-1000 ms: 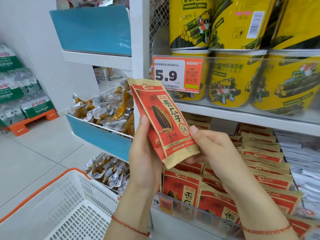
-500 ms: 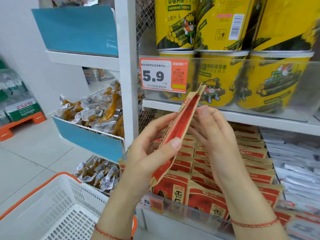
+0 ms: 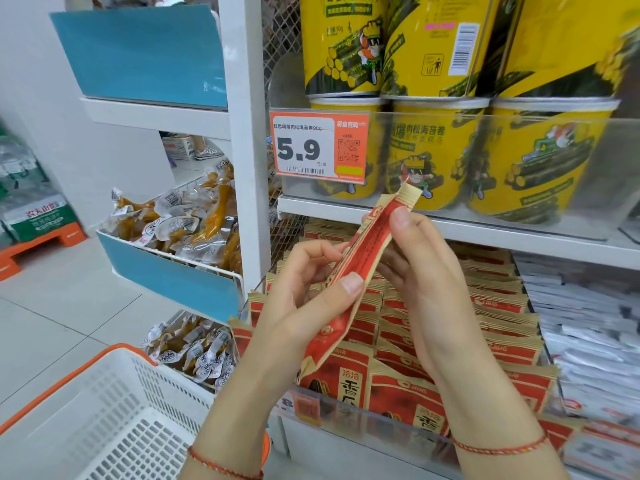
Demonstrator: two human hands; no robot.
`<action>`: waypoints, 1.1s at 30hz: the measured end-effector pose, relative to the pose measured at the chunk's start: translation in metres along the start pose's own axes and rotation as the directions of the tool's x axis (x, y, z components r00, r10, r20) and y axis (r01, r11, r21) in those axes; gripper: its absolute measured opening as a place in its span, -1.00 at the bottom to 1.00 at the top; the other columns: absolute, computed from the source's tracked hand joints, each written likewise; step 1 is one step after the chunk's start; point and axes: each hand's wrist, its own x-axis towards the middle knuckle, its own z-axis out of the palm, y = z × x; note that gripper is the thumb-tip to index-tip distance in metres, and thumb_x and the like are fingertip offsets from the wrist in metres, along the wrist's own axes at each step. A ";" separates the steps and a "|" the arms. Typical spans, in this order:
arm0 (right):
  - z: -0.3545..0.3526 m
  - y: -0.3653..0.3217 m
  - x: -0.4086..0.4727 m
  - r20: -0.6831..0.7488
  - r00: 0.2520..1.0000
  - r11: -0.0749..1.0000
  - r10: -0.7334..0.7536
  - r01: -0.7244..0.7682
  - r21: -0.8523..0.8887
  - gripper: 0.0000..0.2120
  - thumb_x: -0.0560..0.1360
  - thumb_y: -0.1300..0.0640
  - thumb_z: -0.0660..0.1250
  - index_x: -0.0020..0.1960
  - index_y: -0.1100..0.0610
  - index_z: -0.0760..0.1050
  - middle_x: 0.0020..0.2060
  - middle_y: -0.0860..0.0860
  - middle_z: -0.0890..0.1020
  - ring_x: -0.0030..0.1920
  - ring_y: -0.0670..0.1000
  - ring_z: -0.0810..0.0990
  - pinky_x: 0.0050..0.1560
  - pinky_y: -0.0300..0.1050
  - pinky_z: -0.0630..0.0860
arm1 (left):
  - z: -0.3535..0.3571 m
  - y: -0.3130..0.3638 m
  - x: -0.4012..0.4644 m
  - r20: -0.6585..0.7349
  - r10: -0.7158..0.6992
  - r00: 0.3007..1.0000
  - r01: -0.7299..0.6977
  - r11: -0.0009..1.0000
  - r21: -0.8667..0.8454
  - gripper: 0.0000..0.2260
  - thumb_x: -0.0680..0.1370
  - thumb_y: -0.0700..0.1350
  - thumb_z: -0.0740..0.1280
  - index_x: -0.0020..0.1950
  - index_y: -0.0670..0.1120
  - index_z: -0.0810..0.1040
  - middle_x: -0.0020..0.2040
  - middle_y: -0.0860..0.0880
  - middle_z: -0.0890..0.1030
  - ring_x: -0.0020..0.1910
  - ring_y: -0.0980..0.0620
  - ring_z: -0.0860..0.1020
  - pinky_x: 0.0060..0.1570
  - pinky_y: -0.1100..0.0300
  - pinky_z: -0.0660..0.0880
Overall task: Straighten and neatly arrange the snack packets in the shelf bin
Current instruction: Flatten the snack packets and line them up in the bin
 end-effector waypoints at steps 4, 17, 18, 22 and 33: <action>0.002 0.000 0.000 0.002 1.000 1.000 -0.002 0.003 -0.023 -0.75 0.43 -0.08 0.28 -0.07 0.10 0.50 -0.08 0.18 0.65 -0.08 -0.01 0.63 -0.02 -0.26 0.54 | -0.002 -0.003 0.001 0.012 -0.010 1.000 0.011 0.999 -0.046 -0.70 0.32 0.10 0.42 0.01 0.08 0.54 0.09 -0.10 0.62 0.09 -0.28 0.57 0.08 -0.35 0.47; -0.002 0.002 -0.005 0.260 0.951 0.942 0.167 -0.076 -0.326 -0.62 0.36 -0.24 0.36 0.09 -0.08 0.54 0.02 -0.24 0.66 0.10 -0.24 0.60 0.17 -0.23 0.49 | -0.012 0.001 0.009 -0.483 0.050 0.874 -0.204 0.940 -0.273 -0.50 0.32 -0.05 0.49 0.19 -0.08 0.42 0.10 -0.09 0.59 -0.16 0.12 0.63 -0.20 0.25 0.56; 0.000 0.001 -0.006 0.290 0.938 0.937 0.189 -0.084 -0.340 -0.64 0.38 -0.20 0.38 0.08 -0.03 0.54 -0.02 -0.26 0.66 0.04 -0.27 0.61 0.09 -0.34 0.50 | -0.012 0.000 0.009 -0.506 0.046 0.862 -0.216 0.935 -0.282 -0.55 0.35 -0.07 0.45 0.17 -0.10 0.40 0.08 -0.09 0.57 -0.22 0.16 0.62 -0.25 0.28 0.55; 0.003 0.003 -0.007 0.370 0.897 0.919 0.241 -0.089 -0.385 -0.62 0.31 -0.09 0.38 0.01 0.14 0.54 -0.17 -0.22 0.68 -0.10 -0.30 0.61 -0.10 -0.48 0.44 | -0.009 0.000 0.010 -0.505 0.053 0.862 -0.222 0.934 -0.281 -0.56 0.36 -0.11 0.52 0.12 -0.13 0.39 -0.21 0.10 0.65 -0.31 0.20 0.61 -0.27 0.27 0.56; 0.001 0.014 -0.005 0.435 0.862 0.881 0.260 -0.028 -0.471 -0.68 0.41 -0.18 0.28 0.00 0.04 0.52 -0.20 -0.25 0.62 -0.11 -0.27 0.55 0.01 -0.34 0.43 | -0.013 -0.005 0.012 -0.531 0.003 0.847 -0.193 0.933 -0.302 -0.44 0.27 0.12 0.48 0.10 -0.16 0.41 0.07 -0.10 0.57 -0.21 0.12 0.63 -0.18 0.23 0.58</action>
